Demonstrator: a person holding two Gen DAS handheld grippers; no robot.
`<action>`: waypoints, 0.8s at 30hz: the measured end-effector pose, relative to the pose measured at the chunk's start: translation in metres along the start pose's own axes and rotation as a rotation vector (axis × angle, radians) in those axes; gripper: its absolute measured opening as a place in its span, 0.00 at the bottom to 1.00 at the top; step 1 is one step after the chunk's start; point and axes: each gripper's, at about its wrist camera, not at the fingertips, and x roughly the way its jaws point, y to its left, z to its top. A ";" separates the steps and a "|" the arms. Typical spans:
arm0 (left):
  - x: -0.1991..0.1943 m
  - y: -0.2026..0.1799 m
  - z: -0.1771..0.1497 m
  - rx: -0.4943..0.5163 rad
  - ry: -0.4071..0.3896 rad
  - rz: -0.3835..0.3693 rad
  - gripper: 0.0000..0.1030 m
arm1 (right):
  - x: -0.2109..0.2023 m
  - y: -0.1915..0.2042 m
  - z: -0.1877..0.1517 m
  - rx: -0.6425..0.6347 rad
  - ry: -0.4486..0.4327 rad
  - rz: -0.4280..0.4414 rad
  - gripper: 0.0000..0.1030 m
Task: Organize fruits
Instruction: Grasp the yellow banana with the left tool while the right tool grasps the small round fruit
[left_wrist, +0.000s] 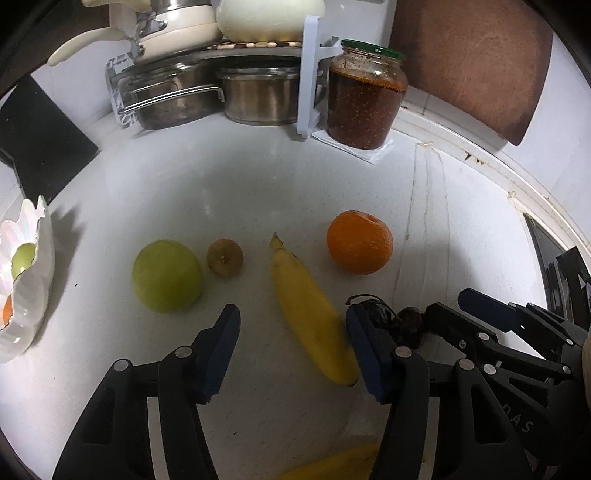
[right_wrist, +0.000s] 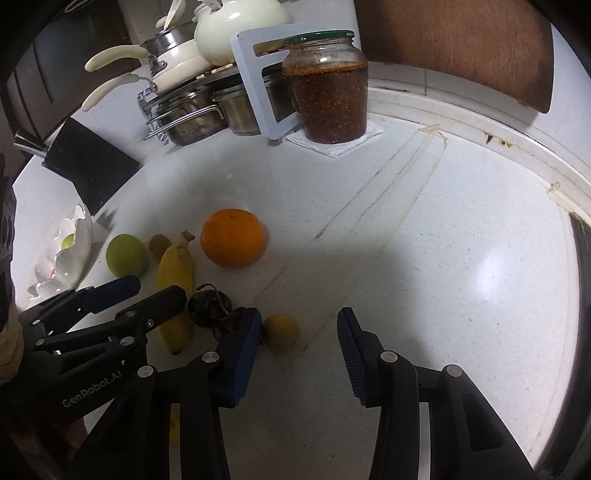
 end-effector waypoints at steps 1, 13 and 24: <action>0.001 -0.001 0.001 0.001 0.001 -0.003 0.55 | 0.001 -0.001 0.000 0.006 0.002 0.005 0.41; 0.003 -0.006 0.002 0.025 0.017 -0.072 0.30 | 0.007 -0.003 -0.002 0.037 0.027 0.056 0.22; -0.008 -0.005 -0.007 0.047 -0.010 -0.055 0.24 | -0.008 -0.003 -0.006 0.029 -0.007 0.016 0.22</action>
